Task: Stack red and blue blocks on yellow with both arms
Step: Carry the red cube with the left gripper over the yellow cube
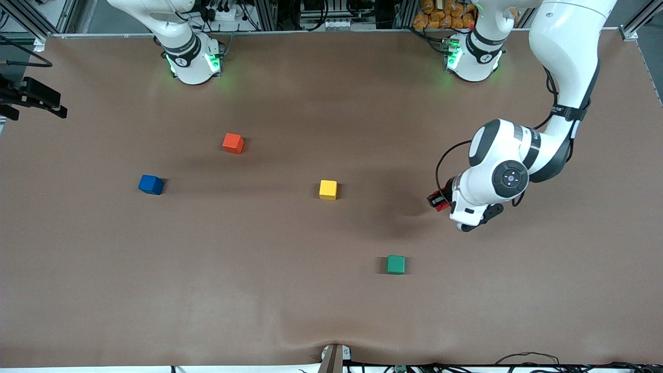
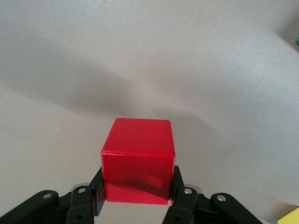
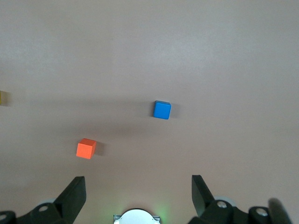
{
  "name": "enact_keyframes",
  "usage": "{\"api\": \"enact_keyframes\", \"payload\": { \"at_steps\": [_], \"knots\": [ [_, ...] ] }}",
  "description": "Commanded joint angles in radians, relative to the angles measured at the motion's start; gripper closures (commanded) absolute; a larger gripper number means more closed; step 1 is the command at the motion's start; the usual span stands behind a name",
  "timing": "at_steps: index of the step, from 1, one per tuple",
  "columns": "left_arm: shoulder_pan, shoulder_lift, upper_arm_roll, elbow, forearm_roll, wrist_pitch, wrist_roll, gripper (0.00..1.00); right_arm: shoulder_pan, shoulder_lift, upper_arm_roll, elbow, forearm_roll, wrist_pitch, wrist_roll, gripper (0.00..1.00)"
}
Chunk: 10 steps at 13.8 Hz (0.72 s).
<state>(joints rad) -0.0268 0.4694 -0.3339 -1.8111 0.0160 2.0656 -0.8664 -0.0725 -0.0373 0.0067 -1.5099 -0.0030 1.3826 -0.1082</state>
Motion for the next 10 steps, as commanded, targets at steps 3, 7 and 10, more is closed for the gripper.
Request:
{"api": "enact_keyframes", "payload": {
  "at_steps": [3,7,10],
  "knots": [
    [-0.053,0.058,0.003,0.087,-0.019,-0.021,-0.084,0.83,-0.02,0.01,0.013,0.017,0.011,-0.008,0.001,0.0],
    [-0.117,0.098,0.001,0.157,-0.031,-0.021,-0.192,0.83,-0.021,0.008,0.013,0.017,0.011,-0.007,0.001,0.0],
    [-0.176,0.126,0.003,0.22,-0.108,-0.021,-0.239,0.84,-0.021,0.01,0.013,0.017,0.011,-0.008,0.001,0.0]
  ]
}}
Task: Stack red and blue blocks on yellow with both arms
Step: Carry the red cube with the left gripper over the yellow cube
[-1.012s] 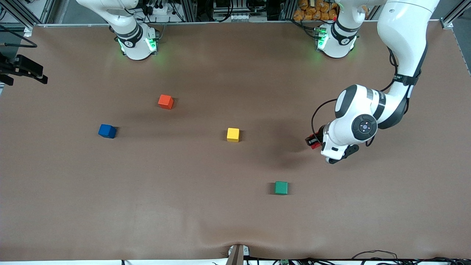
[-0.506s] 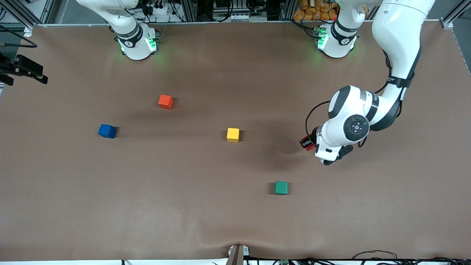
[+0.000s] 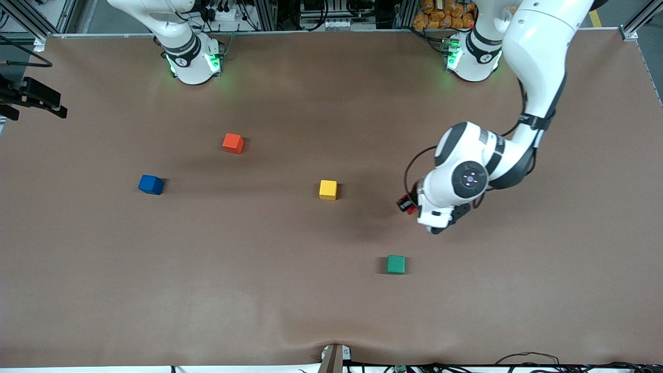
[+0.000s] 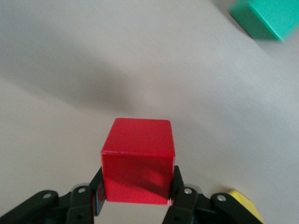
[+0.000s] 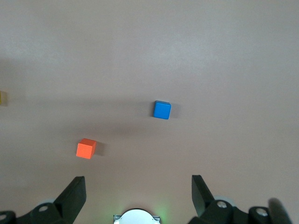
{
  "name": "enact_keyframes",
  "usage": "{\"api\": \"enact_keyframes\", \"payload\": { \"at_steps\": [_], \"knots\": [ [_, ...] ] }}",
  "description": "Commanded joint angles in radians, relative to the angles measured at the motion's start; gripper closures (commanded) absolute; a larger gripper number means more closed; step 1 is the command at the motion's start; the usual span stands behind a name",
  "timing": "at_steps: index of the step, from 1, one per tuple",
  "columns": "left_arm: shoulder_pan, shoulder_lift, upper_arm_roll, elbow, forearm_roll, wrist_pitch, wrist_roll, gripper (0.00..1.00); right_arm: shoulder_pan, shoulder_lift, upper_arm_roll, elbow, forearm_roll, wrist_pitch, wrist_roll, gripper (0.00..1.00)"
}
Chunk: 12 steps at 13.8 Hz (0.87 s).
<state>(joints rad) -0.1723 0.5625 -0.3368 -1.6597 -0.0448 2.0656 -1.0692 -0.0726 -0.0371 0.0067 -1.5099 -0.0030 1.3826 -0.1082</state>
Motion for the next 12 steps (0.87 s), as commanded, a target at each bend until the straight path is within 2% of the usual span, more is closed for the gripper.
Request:
{"api": "enact_keyframes", "payload": {
  "at_steps": [1,8,12],
  "knots": [
    [-0.041,0.043,0.005,0.084,-0.066,-0.021,-0.063,0.84,-0.021,0.009,0.013,0.017,0.011,-0.008,0.001,0.0],
    [-0.16,0.14,0.005,0.208,-0.101,-0.006,-0.317,0.83,-0.021,0.009,0.012,0.017,0.011,-0.008,0.001,0.0],
    [-0.219,0.174,0.005,0.236,-0.103,0.085,-0.452,0.84,-0.021,0.009,0.013,0.017,0.011,-0.008,0.001,0.0]
  ]
}}
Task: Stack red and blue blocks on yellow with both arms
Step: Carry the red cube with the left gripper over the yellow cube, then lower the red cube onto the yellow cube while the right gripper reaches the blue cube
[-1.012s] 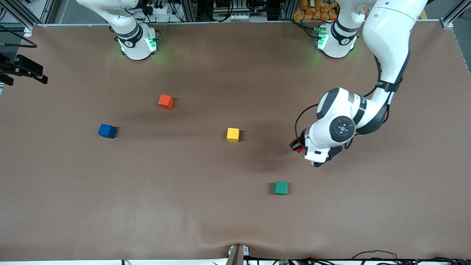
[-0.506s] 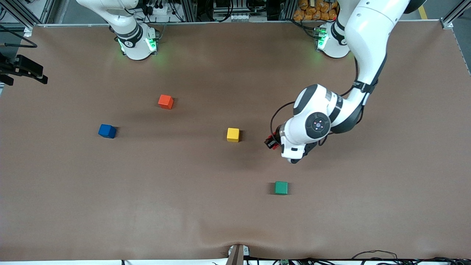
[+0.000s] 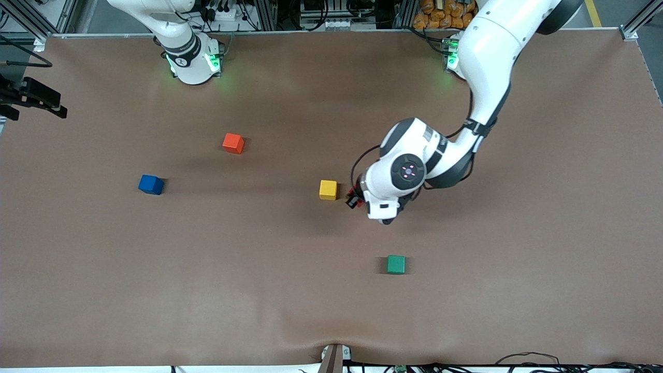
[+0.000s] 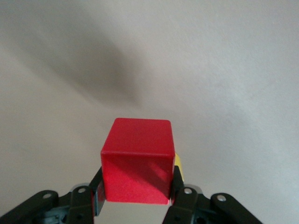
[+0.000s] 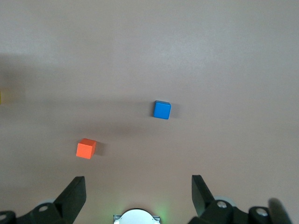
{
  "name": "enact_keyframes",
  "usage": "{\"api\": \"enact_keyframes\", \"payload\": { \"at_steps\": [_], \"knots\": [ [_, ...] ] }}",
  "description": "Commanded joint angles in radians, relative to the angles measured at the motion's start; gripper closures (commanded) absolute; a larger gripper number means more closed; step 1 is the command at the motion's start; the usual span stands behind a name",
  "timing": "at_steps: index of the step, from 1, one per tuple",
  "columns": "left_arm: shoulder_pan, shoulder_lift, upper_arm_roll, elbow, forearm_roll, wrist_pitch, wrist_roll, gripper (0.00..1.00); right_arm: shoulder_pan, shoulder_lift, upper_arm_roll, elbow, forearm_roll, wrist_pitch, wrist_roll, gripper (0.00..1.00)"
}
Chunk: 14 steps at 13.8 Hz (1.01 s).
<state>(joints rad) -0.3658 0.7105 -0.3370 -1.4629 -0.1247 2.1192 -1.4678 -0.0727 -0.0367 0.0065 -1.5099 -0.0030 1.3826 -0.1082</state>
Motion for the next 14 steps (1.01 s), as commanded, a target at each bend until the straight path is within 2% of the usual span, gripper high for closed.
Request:
{"api": "enact_keyframes", "payload": {
  "at_steps": [1,9,14],
  "knots": [
    [-0.036,0.03,0.006,0.039,-0.03,0.053,-0.093,0.83,-0.022,0.009,0.012,0.019,0.011,-0.008,0.001,0.0],
    [-0.12,0.069,0.029,0.039,-0.047,0.188,-0.423,0.83,-0.033,0.049,0.012,0.03,0.005,-0.004,0.002,0.0],
    [-0.139,0.053,0.035,0.024,-0.036,0.189,-0.517,0.83,-0.067,0.067,0.013,0.033,0.017,0.007,0.001,0.0]
  ]
}}
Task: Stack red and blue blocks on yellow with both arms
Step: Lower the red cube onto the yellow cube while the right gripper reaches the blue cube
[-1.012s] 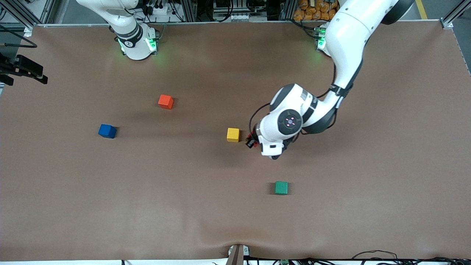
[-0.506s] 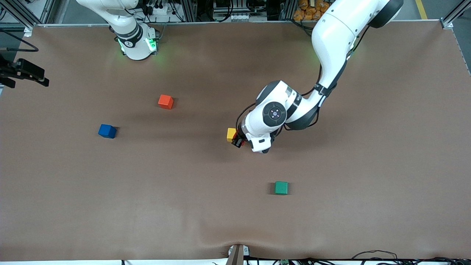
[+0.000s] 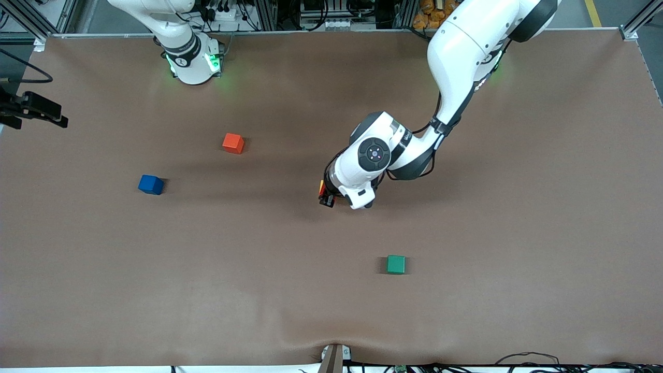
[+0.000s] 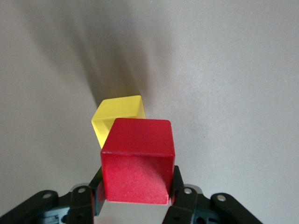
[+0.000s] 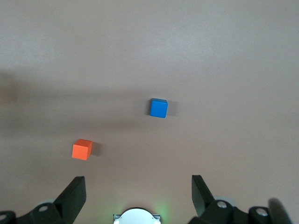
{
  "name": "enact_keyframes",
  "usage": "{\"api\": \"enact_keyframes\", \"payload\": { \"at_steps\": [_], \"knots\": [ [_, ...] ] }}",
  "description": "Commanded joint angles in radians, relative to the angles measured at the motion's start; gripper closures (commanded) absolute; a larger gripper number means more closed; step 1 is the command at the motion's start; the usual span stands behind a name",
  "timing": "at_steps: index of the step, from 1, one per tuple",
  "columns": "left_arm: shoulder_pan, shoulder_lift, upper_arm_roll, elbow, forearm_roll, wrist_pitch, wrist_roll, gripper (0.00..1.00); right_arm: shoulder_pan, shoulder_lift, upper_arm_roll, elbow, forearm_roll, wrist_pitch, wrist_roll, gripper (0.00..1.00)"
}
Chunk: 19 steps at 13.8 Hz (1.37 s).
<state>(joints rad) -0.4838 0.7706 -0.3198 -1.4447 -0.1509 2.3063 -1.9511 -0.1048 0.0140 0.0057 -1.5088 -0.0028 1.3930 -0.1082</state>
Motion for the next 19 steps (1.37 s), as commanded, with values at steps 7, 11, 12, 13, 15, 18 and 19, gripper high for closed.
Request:
{"api": "enact_keyframes", "payload": {
  "at_steps": [7,11,12,13,15,18,19],
  "knots": [
    [-0.073,-0.001,0.059,0.0,0.047,0.013,-0.216,0.82,-0.039,0.023,0.013,0.032,0.02,0.001,0.001,0.0],
    [-0.073,0.003,0.061,-0.003,0.047,0.013,-0.23,0.82,-0.041,0.047,0.013,0.032,0.009,0.014,-0.001,0.0],
    [-0.073,0.003,0.061,-0.003,0.048,0.013,-0.23,0.82,-0.041,0.049,0.013,0.03,0.009,0.014,-0.001,0.0],
    [-0.073,0.003,0.061,-0.003,0.06,0.013,-0.23,0.82,-0.047,0.055,0.013,0.03,0.007,0.015,-0.001,0.0],
    [-0.073,0.004,0.061,-0.003,0.062,0.013,-0.232,0.82,-0.05,0.079,0.013,0.032,0.004,0.018,-0.002,0.0],
    [-0.073,0.006,0.061,-0.003,0.074,0.013,-0.216,0.82,-0.081,0.096,0.013,0.03,0.015,0.041,-0.002,0.0],
    [-0.073,0.006,0.059,-0.002,0.077,0.013,-0.213,0.82,-0.082,0.101,0.013,0.03,0.014,0.049,-0.002,0.0]
  ]
}}
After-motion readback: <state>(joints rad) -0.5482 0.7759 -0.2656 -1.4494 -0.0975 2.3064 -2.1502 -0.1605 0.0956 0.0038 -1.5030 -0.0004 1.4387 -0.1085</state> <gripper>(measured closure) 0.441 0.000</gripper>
